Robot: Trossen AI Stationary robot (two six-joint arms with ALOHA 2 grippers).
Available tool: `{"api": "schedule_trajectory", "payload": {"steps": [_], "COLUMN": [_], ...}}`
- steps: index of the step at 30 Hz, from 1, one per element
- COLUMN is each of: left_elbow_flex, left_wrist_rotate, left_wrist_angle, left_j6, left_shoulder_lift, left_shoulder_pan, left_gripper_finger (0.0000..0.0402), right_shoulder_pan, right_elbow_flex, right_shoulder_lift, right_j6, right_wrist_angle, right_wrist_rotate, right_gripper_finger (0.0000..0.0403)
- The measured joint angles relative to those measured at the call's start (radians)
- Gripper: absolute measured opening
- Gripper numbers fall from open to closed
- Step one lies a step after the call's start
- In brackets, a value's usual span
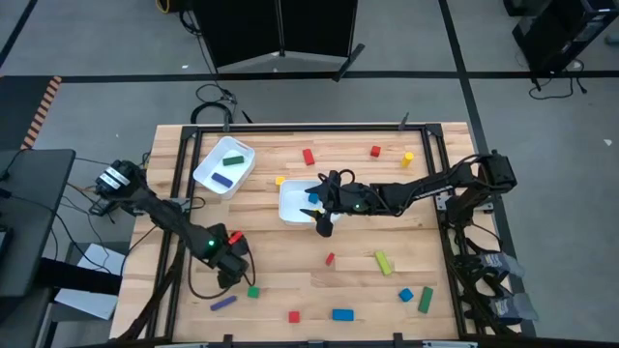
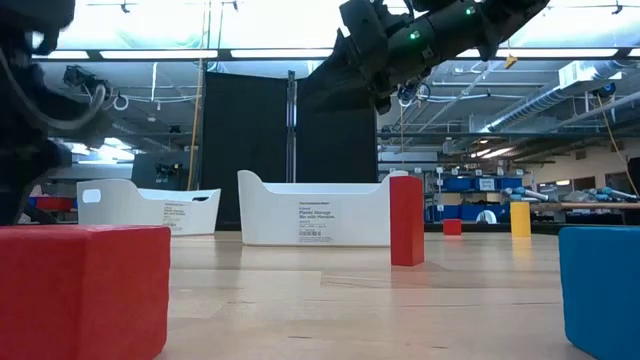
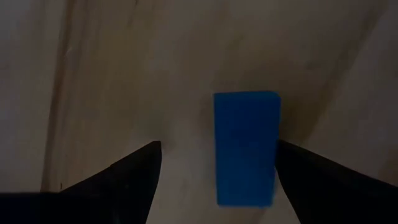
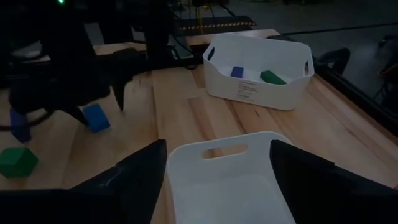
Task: Sort blocks by size
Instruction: Put the top blue large block into the top white bin
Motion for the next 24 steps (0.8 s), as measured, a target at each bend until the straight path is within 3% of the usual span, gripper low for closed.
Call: {"api": "schedule_trajectory", "payload": {"steps": [4, 7, 13, 20, 24], "left_elbow_flex": [-0.003, -0.003, -0.003, 0.010, 0.058], "left_wrist_rotate": [0.003, 0.004, -0.011, -0.043, -0.246], "left_wrist_angle": [0.017, 0.020, 0.039, 0.037, -0.042], "left_j6": [0.005, 0.006, 0.005, 0.004, 0.008], "left_shoulder_lift": [0.034, 0.041, 0.041, 0.027, -0.066], "left_shoulder_pan": [0.000, 0.000, -0.002, 0.019, 0.051], "left_gripper_finger": [0.0308, 0.0276, 0.0124, 0.0124, 0.0124], "right_shoulder_pan": [0.014, 0.018, 0.018, 0.027, 0.038], "right_elbow_flex": [0.000, 0.000, 0.000, 0.000, 0.001], "right_shoulder_lift": [0.000, 0.000, 0.000, -0.003, -0.028], "right_j6": [-0.001, -0.002, -0.003, -0.009, -0.035], "right_wrist_angle": [0.013, 0.028, 0.045, 0.043, 0.044], "right_wrist_rotate": [0.008, 0.008, 0.015, 0.017, 0.017], "right_gripper_finger": [0.0295, 0.0295, 0.0291, 0.0286, 0.0286]}}
